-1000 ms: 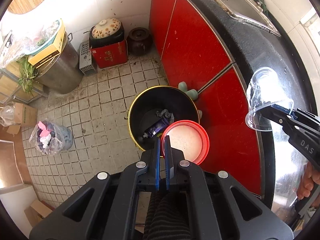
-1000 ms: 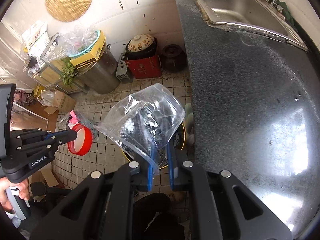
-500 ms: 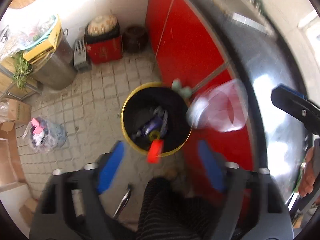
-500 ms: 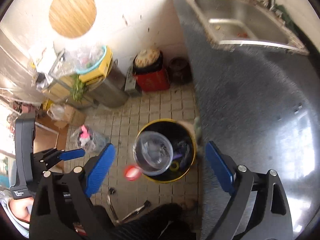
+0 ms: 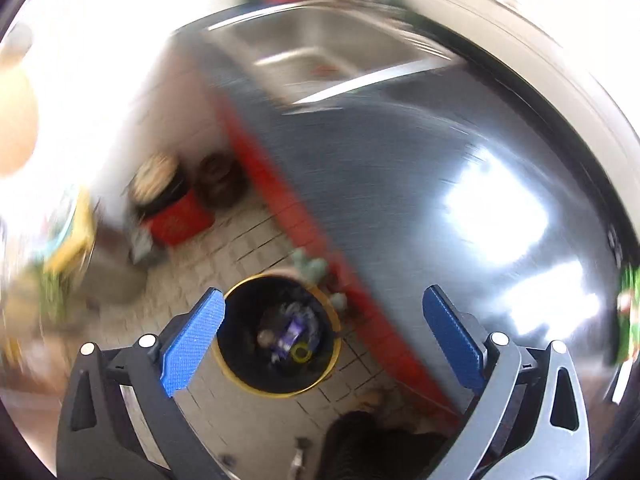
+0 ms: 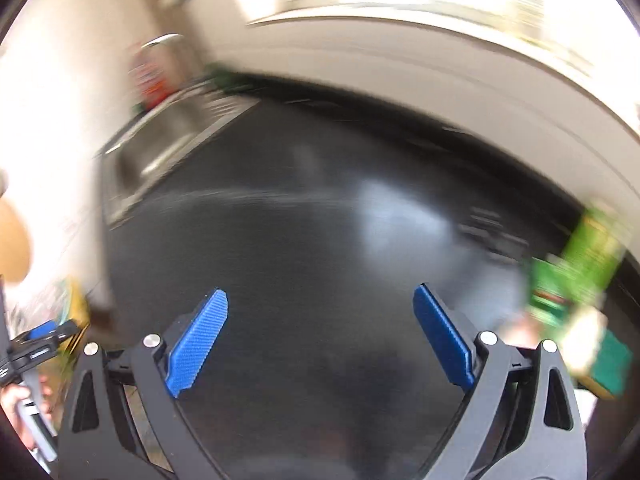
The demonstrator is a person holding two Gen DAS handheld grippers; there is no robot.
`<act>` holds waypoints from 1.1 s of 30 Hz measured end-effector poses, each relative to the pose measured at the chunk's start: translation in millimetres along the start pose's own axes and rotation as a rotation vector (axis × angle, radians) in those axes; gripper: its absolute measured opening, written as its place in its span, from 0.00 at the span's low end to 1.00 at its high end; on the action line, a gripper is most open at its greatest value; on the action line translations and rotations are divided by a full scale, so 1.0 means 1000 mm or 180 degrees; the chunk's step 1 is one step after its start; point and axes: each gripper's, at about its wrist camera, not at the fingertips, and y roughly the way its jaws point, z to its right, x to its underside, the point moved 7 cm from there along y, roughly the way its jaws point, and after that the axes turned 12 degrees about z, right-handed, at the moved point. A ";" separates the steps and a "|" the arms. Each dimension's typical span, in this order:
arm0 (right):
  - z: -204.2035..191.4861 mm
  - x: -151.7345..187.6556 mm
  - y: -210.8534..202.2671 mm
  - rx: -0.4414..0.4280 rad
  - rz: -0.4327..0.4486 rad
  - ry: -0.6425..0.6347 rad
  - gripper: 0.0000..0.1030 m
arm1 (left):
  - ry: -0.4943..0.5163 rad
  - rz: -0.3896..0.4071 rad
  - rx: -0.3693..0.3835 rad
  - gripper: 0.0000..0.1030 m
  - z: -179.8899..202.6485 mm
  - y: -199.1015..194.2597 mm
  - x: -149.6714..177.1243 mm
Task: Collect trash
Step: 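Move both open grippers back over the countertop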
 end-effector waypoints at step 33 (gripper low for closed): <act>0.357 0.271 -0.218 0.1698 -0.0431 0.2262 0.91 | 0.1304 -0.0701 0.1483 0.93 0.485 -0.036 0.090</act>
